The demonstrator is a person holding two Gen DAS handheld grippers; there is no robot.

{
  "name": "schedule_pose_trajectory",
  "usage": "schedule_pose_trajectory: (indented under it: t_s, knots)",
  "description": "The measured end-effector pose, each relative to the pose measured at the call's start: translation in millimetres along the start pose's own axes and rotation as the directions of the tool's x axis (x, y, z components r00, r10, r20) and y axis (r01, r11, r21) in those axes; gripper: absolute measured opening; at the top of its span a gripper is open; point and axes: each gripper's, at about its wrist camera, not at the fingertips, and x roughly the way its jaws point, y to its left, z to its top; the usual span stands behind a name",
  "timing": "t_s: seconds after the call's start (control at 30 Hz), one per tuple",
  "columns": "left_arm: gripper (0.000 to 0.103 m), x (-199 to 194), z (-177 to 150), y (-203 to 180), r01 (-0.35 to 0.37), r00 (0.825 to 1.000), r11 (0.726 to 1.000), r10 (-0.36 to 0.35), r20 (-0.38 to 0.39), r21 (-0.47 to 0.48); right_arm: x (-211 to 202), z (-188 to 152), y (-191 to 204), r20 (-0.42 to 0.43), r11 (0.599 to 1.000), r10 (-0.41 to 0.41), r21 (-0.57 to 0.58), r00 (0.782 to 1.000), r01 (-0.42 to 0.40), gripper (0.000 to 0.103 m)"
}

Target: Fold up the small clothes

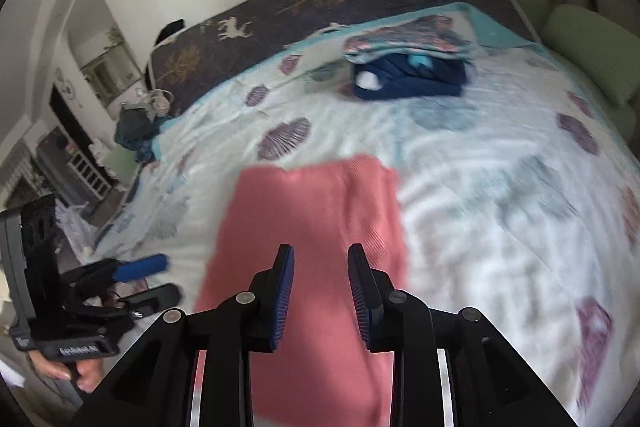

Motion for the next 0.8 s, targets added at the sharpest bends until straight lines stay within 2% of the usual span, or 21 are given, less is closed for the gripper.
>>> schedule_pose_trajectory:
  t_s: [0.07, 0.13, 0.27, 0.3, 0.33, 0.37, 0.4, 0.43, 0.5, 0.6, 0.67, 0.7, 0.73, 0.77, 0.8]
  knots:
    - [0.040, 20.6, 14.2, 0.9, 0.007, 1.000, 1.000, -0.007, -0.030, -0.004, 22.9, 16.0, 0.9, -0.025, 1.000, 0.024, 0.013, 0.999, -0.023, 0.028]
    - [0.037, 43.6, 22.8, 4.9, -0.009, 0.998, 1.000, 0.008, -0.066, -0.005, 41.8, 26.0, 2.1, -0.054, 0.999, 0.040, 0.019, 0.998, -0.039, 0.028]
    - [0.036, 76.7, 29.6, 26.0, -0.033, 0.992, 0.998, 0.026, -0.119, -0.056, 86.4, 38.1, -0.8, -0.156, 0.997, 0.079, 0.011, 0.985, -0.078, 0.016]
    - [0.036, 82.8, 30.5, 32.7, -0.047, 0.992, 0.997, 0.038, -0.122, -0.066, 96.2, 40.6, -3.1, -0.166, 0.999, 0.051, -0.002, 0.985, -0.052, 0.016]
    - [0.036, 90.6, 30.9, 40.3, -0.067, 0.991, 0.995, 0.058, -0.124, -0.067, 106.1, 42.5, -7.5, -0.163, 1.000, -0.010, -0.024, 0.987, 0.006, 0.015]
    - [0.036, 101.3, 29.4, 48.6, -0.086, 0.988, 0.994, 0.076, -0.134, -0.069, 112.1, 41.9, -11.5, -0.156, 0.997, -0.068, -0.044, 0.985, 0.062, 0.008]
    - [0.036, 106.9, 26.8, 54.9, -0.071, 0.989, 0.994, 0.059, -0.133, -0.082, 123.2, 41.1, -20.1, -0.150, 0.988, -0.149, -0.066, 0.977, 0.141, 0.000]
    - [0.036, 107.2, 23.5, 60.6, -0.039, 0.994, 0.994, 0.027, -0.106, -0.104, 132.1, 38.6, -28.7, -0.157, 0.986, -0.163, -0.058, 0.974, 0.156, 0.000]
    - [0.036, 101.8, 19.3, 66.8, 0.006, 0.997, 0.993, -0.015, -0.073, -0.121, 134.6, 33.3, -46.4, -0.136, 0.997, -0.071, 0.032, 0.988, 0.076, 0.000]
    - [0.036, 93.0, 19.8, 66.9, 0.015, 0.997, 0.991, -0.024, -0.067, -0.129, 125.5, 34.9, -49.6, -0.125, 0.998, -0.026, 0.046, 0.992, 0.032, 0.000]
    - [0.037, 78.3, 20.1, 68.9, 0.024, 0.998, 0.988, -0.033, -0.056, -0.155, 110.4, 38.5, -50.2, -0.107, 0.998, 0.015, 0.068, 0.994, -0.008, 0.005]
    - [0.040, 73.5, 20.9, 70.1, 0.022, 0.998, 0.988, -0.030, -0.048, -0.156, 102.3, 39.8, -50.5, -0.095, 0.998, 0.024, 0.068, 0.995, -0.018, 0.015]
    - [0.053, 66.0, 20.1, 71.1, 0.012, 0.999, 0.988, -0.017, -0.034, -0.153, 95.5, 41.5, -51.4, -0.082, 0.998, 0.023, 0.061, 0.996, -0.018, 0.024]
    - [0.069, 56.5, 17.1, 73.7, -0.007, 1.000, 0.988, 0.005, -0.015, -0.153, 86.9, 43.0, -52.1, -0.064, 0.999, 0.014, 0.048, 0.998, -0.011, 0.053]
    - [0.074, 53.1, 15.6, 75.8, -0.005, 1.000, 0.988, 0.004, -0.007, -0.156, 77.3, 41.9, -54.4, -0.046, 1.000, -0.010, 0.027, 0.999, 0.011, 0.078]
